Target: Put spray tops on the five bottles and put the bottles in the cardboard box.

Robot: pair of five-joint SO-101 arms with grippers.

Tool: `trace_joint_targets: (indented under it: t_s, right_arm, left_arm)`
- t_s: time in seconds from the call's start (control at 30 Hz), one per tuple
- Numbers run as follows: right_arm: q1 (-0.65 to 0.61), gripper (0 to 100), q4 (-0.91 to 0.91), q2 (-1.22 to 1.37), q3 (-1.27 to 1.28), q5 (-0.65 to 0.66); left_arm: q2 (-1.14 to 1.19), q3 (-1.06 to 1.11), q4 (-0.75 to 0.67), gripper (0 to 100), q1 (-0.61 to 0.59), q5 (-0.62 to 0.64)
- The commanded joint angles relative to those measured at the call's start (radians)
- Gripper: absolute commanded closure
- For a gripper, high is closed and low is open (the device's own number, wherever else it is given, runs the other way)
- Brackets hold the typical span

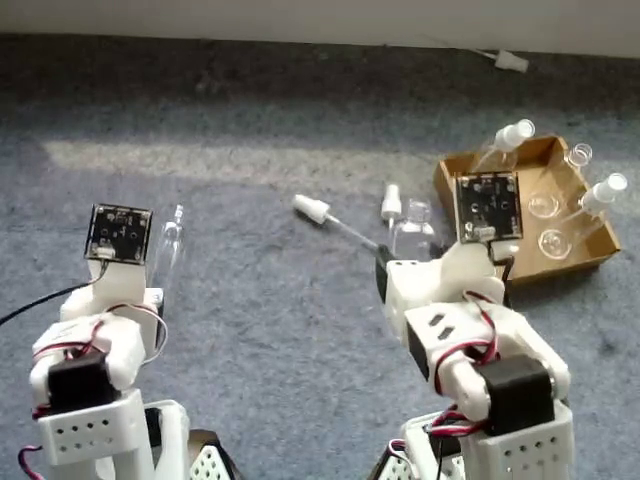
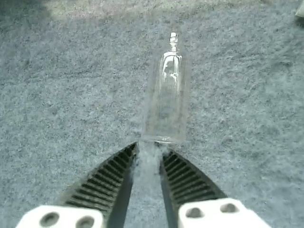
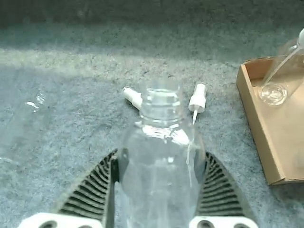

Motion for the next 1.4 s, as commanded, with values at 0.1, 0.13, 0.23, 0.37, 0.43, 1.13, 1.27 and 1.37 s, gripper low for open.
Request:
trace_joint_targets:
  t_s: [0.1,0.13,0.23,0.37,0.43,1.13,1.27,1.37]
  right_arm:
    - [-0.010,90.7,-0.035,-0.087,0.064,-0.005]
    - [-0.010,90.7,-0.042,-0.091,0.077,-0.005]
    - [-0.010,90.7,-0.068,-0.094,0.114,-0.005]
    - [-0.010,90.7,-0.059,-0.094,0.127,-0.005]
    - [-0.010,90.7,-0.058,-0.094,0.127,-0.005]
    - [0.116,90.7,-0.028,-0.289,0.166,-0.005]
    - [0.120,90.7,-0.061,-0.295,0.203,-0.005]
    - [0.120,90.7,-0.061,-0.295,0.209,-0.003]
  left_arm:
    - [0.236,-0.179,0.012,100,0.196,-0.006]
    - [0.266,-0.202,0.012,100,0.219,-0.006]
    - [0.389,-0.285,0.044,100,0.262,-0.003]
    - [0.602,-0.450,0.126,100,0.285,-0.002]
    - [0.710,-0.535,0.152,100,0.286,-0.002]
    - [1.412,-1.109,0.204,100,0.507,0.226]
    - [1.495,-1.222,0.204,100,0.561,0.327]
    - [1.552,-1.308,0.204,99,0.578,0.442]
